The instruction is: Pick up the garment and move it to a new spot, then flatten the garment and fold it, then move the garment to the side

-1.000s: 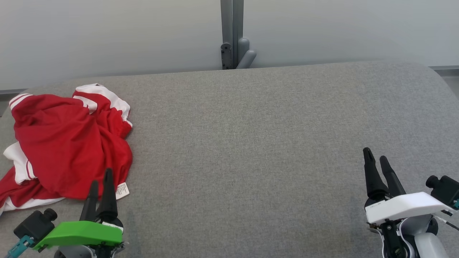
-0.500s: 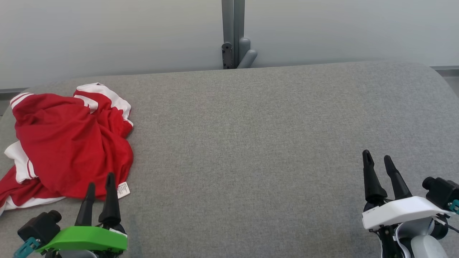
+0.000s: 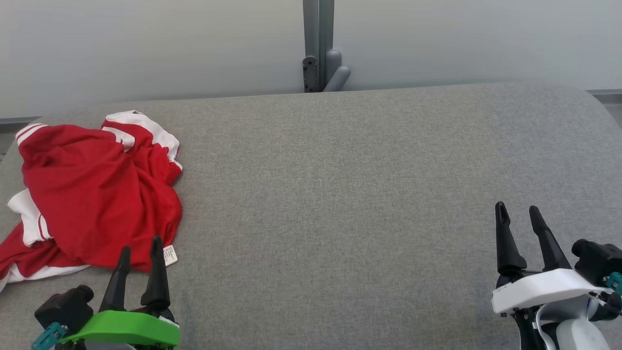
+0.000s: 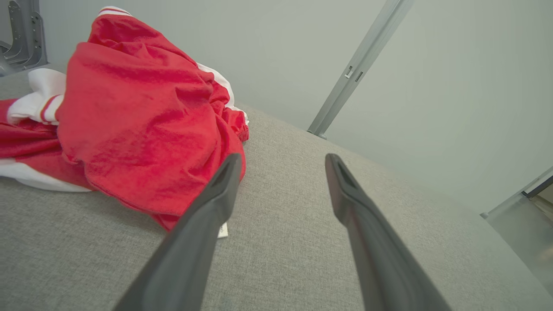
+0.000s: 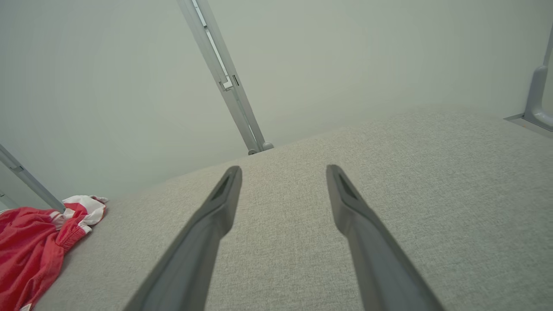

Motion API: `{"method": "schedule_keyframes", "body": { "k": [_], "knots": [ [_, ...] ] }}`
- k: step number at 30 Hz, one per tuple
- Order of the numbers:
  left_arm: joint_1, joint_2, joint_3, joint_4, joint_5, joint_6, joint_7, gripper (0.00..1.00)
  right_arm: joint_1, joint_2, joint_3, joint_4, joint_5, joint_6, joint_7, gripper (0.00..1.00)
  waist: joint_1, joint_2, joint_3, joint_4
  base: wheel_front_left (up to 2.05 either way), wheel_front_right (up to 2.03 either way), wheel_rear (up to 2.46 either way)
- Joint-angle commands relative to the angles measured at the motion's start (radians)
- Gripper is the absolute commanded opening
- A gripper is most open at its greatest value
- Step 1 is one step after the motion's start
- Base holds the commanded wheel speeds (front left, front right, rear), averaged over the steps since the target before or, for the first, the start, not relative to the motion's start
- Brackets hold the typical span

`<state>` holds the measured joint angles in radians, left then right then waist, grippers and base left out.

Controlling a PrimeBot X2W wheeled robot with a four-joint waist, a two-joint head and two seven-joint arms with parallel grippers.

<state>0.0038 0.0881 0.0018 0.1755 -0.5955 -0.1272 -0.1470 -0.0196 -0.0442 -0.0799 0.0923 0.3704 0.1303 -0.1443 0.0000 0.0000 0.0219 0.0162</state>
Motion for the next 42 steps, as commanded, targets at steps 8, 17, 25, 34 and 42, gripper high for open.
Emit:
{"method": "schedule_keyframes", "body": {
  "k": [8, 17, 25, 34, 42],
  "knots": [
    [0.004, 0.02, -0.003, -0.012, 0.097, -0.004, -0.03, 1.0, 0.006, -0.007, 0.001, -0.011, -0.118, 0.0, -0.032, 1.0, 0.0, 0.0, 0.006, 0.005, 0.0, 0.0, 0.0],
    [0.01, 0.023, -0.004, -0.002, 0.156, -0.004, -0.052, 1.0, 0.009, -0.007, -0.009, -0.015, -0.2, 0.0, -0.054, 1.0, 0.0, 0.0, 0.01, 0.01, 0.0, 0.0, 0.0],
    [0.014, 0.03, -0.011, 0.014, 0.191, -0.004, -0.068, 1.0, 0.015, -0.008, -0.019, -0.015, -0.265, 0.0, -0.072, 1.0, 0.0, 0.0, 0.012, 0.014, 0.0, 0.0, 0.0],
    [0.015, 0.044, -0.025, 0.032, 0.244, -0.004, -0.086, 1.0, 0.019, -0.008, -0.031, -0.009, -0.324, 0.0, -0.09, 1.0, 0.0, 0.0, 0.014, 0.017, 0.0, 0.0, 0.0],
    [0.018, 0.047, -0.032, 0.041, 0.289, -0.005, -0.101, 1.0, 0.028, -0.008, -0.037, 0.006, -0.371, 0.001, -0.105, 1.0, 0.0, 0.0, 0.014, 0.019, 0.0, 0.0, 0.0]
  ]
}}
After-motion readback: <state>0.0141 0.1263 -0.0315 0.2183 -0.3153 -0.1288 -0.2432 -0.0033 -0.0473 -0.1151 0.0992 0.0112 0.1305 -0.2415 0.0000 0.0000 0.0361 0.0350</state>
